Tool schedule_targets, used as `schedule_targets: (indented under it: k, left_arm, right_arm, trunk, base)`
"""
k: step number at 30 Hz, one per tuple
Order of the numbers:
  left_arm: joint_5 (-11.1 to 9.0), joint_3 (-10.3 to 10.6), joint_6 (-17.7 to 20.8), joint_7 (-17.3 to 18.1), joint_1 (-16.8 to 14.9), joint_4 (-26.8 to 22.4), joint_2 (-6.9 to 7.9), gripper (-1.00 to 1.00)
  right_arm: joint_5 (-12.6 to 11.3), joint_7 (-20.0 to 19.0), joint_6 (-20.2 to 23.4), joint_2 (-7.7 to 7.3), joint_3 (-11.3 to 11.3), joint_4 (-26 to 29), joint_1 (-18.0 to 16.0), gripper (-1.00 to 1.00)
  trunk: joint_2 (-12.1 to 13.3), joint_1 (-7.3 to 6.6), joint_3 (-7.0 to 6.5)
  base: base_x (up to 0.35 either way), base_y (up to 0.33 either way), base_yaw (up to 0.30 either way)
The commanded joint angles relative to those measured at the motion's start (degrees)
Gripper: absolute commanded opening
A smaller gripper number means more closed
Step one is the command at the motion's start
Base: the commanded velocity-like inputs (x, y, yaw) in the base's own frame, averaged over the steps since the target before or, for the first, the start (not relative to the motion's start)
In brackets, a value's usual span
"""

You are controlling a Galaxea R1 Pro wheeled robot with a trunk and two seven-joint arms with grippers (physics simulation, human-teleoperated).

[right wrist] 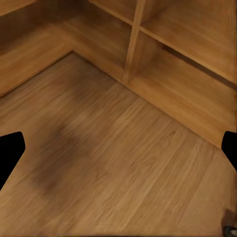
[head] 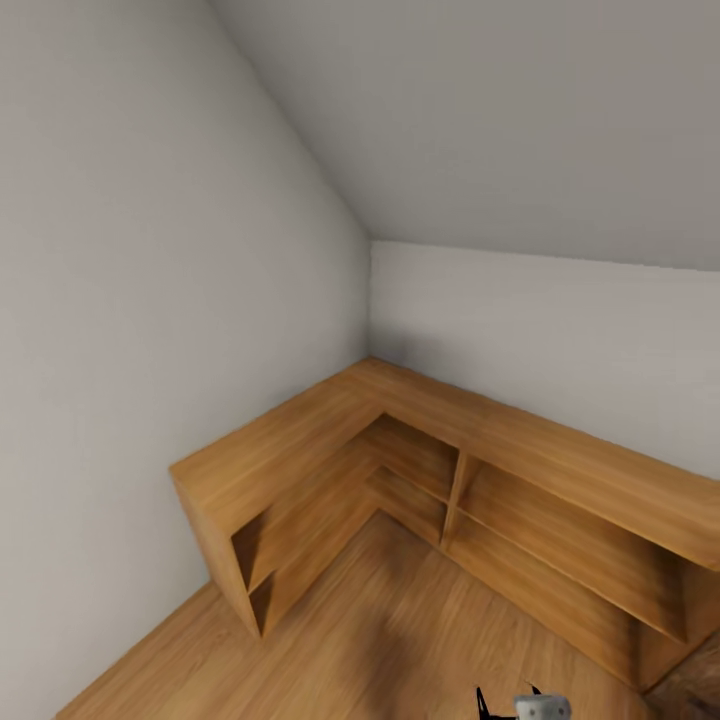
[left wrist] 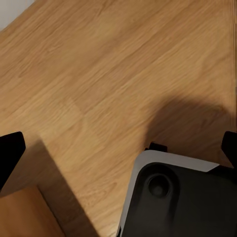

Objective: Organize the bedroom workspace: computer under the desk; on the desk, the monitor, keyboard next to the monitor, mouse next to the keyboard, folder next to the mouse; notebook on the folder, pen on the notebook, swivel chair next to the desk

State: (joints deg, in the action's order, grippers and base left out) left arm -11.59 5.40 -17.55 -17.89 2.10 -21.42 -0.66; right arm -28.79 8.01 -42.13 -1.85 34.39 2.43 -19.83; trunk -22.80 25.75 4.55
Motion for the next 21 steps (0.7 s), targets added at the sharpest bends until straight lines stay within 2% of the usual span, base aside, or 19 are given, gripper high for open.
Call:
schedule_targets:
  k: [1,7,15,21]
  left_arm:
    - [-0.5,0.5,-0.1,-0.4,0.0,-0.1,0.05,1.0]
    - [-0.6,0.5,-0.1,-0.4,0.0,-0.1,0.05,1.0]
    - [-0.6,0.6,-0.1,-0.4,0.0,-0.1,0.13,1.0]
    - [-0.6,0.5,-0.1,-0.4,0.0,-0.1,0.13,1.0]
  right_arm:
    - [-0.2,0.3,0.0,0.0,0.5,0.0,0.0,1.0]
    - [-0.2,0.3,0.2,0.48,0.6,0.0,0.0,1.0]
    - [-0.2,0.3,0.4,1.04,0.6,0.0,0.0,1.0]
    - [-0.2,0.3,0.4,1.05,0.6,0.0,0.0,1.0]
  trunk:
    - [-0.1,0.04,0.1]
    - [-0.1,0.04,0.08]
    - [-0.1,0.04,0.08]
    - [-0.1,0.04,0.08]
  base:
    - [0.0,0.0,-0.285]
    - [0.026,0.013,-0.289]
    - [0.25,0.154,-0.294]
    - [0.17,0.04,-0.294]
